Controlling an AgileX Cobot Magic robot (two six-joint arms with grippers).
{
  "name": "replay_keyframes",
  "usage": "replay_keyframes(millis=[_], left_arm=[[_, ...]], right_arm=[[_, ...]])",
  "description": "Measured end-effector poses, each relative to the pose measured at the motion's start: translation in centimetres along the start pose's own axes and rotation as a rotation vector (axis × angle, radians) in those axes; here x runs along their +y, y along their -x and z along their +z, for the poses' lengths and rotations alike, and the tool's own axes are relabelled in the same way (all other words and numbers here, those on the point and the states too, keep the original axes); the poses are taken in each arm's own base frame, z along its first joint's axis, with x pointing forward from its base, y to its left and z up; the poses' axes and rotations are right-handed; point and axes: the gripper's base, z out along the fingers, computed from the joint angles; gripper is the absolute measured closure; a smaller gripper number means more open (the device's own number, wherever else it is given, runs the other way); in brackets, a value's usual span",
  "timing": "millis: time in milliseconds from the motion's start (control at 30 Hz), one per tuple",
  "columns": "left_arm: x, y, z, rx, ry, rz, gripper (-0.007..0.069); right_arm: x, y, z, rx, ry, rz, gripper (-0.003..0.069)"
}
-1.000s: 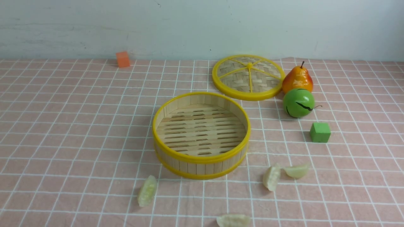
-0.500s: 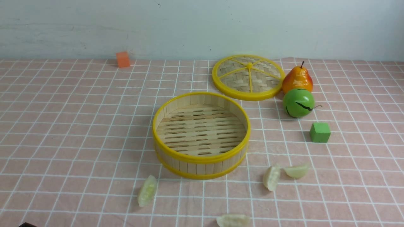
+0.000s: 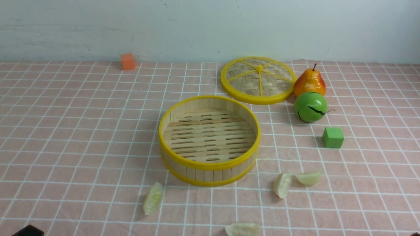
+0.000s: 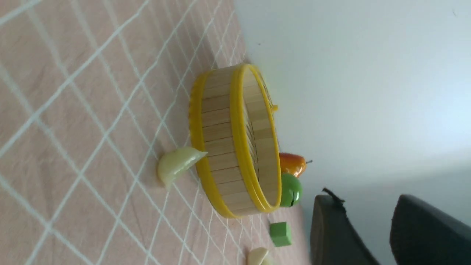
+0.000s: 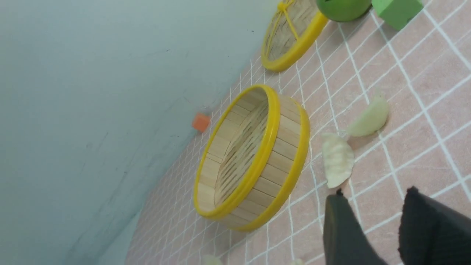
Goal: Put the dumplings into the steamer on the table with the pink tablecloth.
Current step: 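Reach for and grasp a dumpling on the table with the left gripper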
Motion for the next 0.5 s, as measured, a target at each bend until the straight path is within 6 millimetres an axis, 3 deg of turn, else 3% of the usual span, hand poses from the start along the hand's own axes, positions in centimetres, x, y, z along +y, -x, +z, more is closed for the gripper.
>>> replay_keyframes(millis=[67,167,233,267,333,367,400,500], left_arm=[[-1.3,0.2,-0.2,0.036,0.006,0.105,0.0419],[-3.8,1.1,0.6,0.124,0.097,0.249,0.0524],[-4.6,1.5,1.2,0.173,0.152,0.318,0.0584],[-5.9,2.3,2.2,0.241,0.221,0.414,0.0639],[-7.6,3.3,3.4,0.330,0.287,0.532,0.0638],[-7.4,3.3,3.6,0.348,0.303,0.541,0.0638],[-8.4,4.1,4.9,0.438,0.362,0.625,0.0638],[-9.5,4.9,6.7,0.589,0.434,0.689,0.0638]], right_arm=[[0.6,0.3,-0.2,-0.012,0.016,-0.094,0.0420],[2.6,1.8,-0.4,-0.049,0.034,-0.276,0.0443],[3.7,2.6,-0.3,-0.046,0.021,-0.335,0.0480],[4.7,3.6,0.2,-0.029,0.000,-0.392,0.0542],[6.2,4.8,1.1,0.019,-0.031,-0.468,0.0622],[6.5,5.1,1.4,0.035,-0.036,-0.479,0.0629],[7.8,6.1,2.5,0.119,-0.052,-0.544,0.0669],[9.2,7.0,4.2,0.275,-0.065,-0.630,0.0678]])
